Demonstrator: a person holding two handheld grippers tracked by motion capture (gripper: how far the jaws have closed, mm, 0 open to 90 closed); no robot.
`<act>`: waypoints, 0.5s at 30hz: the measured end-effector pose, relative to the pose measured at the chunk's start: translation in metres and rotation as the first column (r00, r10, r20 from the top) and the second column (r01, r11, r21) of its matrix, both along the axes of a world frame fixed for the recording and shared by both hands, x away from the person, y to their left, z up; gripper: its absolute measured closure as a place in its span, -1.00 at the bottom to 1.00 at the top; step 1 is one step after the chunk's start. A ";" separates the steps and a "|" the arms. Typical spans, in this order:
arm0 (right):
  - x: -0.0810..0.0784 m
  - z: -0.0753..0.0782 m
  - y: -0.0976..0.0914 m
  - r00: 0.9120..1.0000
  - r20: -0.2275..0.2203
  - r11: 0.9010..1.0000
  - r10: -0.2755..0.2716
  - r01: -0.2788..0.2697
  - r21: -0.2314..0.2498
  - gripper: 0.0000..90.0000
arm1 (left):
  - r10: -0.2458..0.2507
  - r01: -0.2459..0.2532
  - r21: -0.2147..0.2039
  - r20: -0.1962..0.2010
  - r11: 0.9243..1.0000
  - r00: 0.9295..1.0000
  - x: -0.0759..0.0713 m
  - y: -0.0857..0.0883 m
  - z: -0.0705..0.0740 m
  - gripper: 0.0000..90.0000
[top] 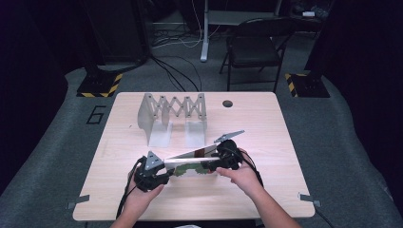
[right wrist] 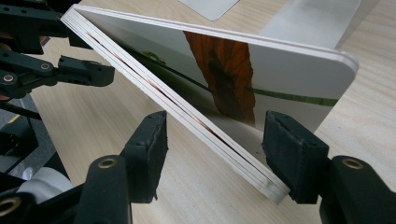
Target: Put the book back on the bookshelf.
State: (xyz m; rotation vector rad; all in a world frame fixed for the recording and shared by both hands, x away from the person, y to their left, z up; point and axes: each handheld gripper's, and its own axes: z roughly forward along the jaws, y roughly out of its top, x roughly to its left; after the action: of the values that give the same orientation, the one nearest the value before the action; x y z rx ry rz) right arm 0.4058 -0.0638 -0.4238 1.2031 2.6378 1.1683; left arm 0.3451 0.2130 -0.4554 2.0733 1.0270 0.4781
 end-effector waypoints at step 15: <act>-0.004 -0.006 0.005 0.999 -0.020 0.999 0.049 -0.049 0.012 -0.10 | -0.072 0.072 -0.034 0.010 0.997 0.997 0.004 0.000 -0.001 0.12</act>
State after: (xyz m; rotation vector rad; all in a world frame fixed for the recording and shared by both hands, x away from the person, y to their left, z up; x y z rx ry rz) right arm 0.4016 -0.0587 -0.4302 1.1643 2.6937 1.1872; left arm 0.3486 0.2132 -0.4566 2.0683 0.9461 0.4293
